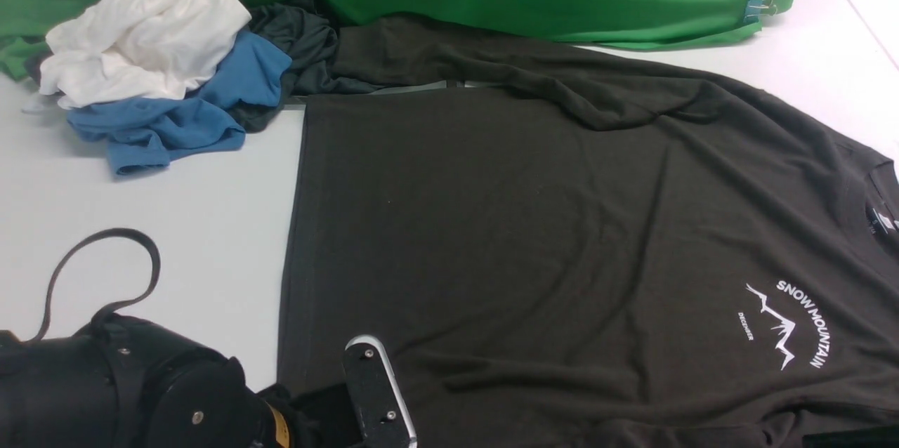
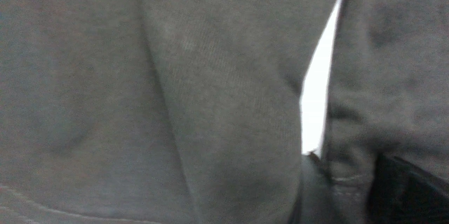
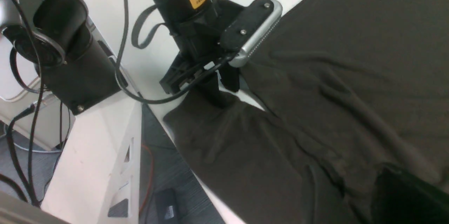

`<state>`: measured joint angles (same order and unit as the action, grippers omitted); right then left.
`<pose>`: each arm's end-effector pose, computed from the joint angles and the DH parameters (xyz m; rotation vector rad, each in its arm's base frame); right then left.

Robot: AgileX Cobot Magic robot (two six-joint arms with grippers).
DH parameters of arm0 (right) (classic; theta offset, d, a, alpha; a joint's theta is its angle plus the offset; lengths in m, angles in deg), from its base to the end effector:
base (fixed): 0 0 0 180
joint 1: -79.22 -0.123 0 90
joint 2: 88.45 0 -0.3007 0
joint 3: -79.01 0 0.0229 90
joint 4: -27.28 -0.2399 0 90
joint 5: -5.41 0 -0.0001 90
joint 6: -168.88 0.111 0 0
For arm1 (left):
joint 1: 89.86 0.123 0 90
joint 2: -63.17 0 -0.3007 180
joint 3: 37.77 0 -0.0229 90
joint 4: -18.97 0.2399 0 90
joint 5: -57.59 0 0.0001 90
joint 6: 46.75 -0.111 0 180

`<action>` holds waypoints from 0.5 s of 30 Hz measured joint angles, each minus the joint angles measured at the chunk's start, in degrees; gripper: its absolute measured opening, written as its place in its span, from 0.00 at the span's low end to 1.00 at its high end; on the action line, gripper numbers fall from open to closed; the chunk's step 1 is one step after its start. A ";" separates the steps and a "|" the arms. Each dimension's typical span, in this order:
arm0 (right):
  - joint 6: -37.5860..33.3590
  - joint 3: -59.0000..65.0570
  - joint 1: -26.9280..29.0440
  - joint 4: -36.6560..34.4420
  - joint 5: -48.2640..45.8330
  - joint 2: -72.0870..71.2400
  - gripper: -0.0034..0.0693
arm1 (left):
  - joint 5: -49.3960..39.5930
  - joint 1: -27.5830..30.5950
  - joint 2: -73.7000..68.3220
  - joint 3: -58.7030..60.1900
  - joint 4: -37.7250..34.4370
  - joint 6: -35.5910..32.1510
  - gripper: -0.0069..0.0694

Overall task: Fold a long-sleeved shirt on a white desktop.
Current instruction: 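Grasp the left edge of the dark T-shirt lying flat on the table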

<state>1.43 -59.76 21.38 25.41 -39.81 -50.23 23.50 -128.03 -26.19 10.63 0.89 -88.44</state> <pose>0.0439 0.0747 0.3123 -0.8633 2.1012 0.7191 0.1396 -0.1343 0.1536 1.6144 2.5068 -0.2850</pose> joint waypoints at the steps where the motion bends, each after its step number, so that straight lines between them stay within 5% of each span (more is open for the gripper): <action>1: 0.95 -0.31 0.00 0.57 -1.70 0.37 0.37 | -1.16 0.00 0.18 -0.28 -0.27 0.00 0.30; 4: 3.80 -1.68 0.00 3.14 -8.43 2.48 0.38 | -6.89 0.00 0.46 -1.63 -0.96 0.12 0.18; 9: 5.87 -2.69 0.00 10.57 -16.19 8.61 0.38 | -17.57 -0.04 5.39 -6.56 -1.54 2.74 0.17; 15: -2.73 -2.71 0.00 14.25 -17.35 19.52 0.49 | -23.00 -0.04 14.14 -11.18 -1.66 3.22 0.17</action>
<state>-1.31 -62.47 21.38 39.66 -57.15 -30.71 0.50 -128.07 -12.04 -0.55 -0.77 -85.22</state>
